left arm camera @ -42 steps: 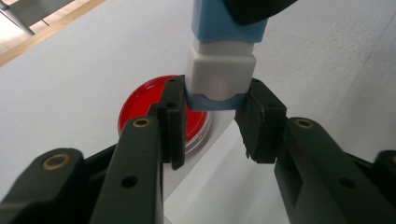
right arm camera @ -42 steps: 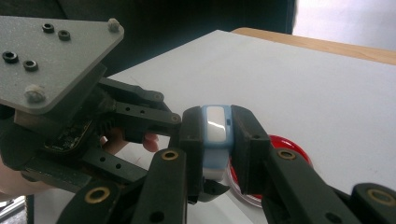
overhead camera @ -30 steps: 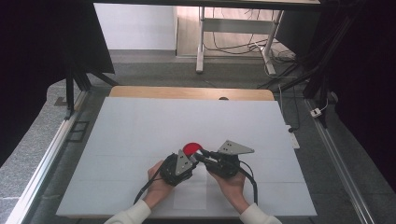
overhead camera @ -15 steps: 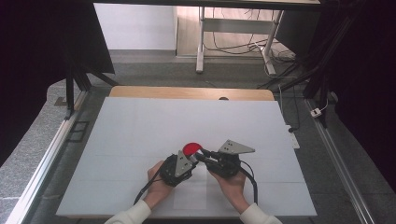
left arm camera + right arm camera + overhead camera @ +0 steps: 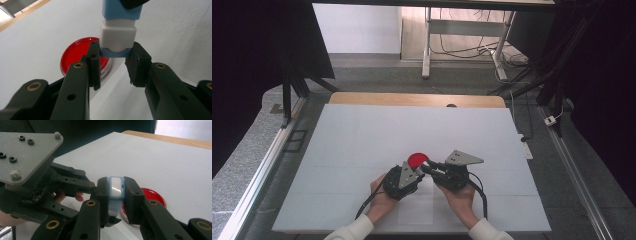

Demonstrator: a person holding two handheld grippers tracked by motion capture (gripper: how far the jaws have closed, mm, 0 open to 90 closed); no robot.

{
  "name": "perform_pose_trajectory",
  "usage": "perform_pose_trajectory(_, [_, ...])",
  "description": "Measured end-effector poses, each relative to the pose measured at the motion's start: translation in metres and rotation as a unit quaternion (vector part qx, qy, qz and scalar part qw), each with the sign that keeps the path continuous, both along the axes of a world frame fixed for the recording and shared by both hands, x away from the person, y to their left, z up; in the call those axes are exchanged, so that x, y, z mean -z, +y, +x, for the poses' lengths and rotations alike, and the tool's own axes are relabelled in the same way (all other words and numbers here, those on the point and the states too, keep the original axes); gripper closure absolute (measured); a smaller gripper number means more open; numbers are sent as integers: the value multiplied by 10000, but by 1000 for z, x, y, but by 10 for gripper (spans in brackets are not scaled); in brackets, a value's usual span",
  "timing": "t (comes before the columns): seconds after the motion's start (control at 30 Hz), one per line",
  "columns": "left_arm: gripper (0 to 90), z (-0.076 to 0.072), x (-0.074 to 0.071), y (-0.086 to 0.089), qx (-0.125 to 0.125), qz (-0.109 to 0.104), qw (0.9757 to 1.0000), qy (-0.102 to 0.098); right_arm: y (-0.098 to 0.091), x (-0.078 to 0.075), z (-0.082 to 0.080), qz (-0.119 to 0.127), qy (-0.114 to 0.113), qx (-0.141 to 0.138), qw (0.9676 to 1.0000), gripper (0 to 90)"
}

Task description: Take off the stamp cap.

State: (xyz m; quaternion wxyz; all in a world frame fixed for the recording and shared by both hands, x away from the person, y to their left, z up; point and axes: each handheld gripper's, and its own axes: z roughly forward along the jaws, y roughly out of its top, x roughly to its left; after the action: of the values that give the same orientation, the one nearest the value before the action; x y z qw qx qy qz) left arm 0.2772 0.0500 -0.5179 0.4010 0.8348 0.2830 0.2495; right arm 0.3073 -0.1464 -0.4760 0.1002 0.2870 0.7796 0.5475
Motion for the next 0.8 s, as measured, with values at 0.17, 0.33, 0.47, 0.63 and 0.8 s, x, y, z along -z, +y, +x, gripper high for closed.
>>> perform_pose_trajectory(0.17, [659,-1,0,-1,-17,90,9999,-54,0,0,0,-36,21,1,10000,748])
perform_pose_trajectory(0.33, [658,0,0,1,-6,-29,10000,-14,0,0,0,-2,10,26,10000,748])
perform_pose_trajectory(0.47, [658,0,0,1,-20,-90,10000,5,0,-1,-2,2,-11,78,10000,750])
perform_pose_trajectory(0.63, [658,1,0,2,19,-133,9999,89,2,-1,-3,-29,-23,100,9999,751])
perform_pose_trajectory(0.8, [659,-1,1,-2,20,182,9998,-81,2,-1,-3,-130,-11,47,9999,751])
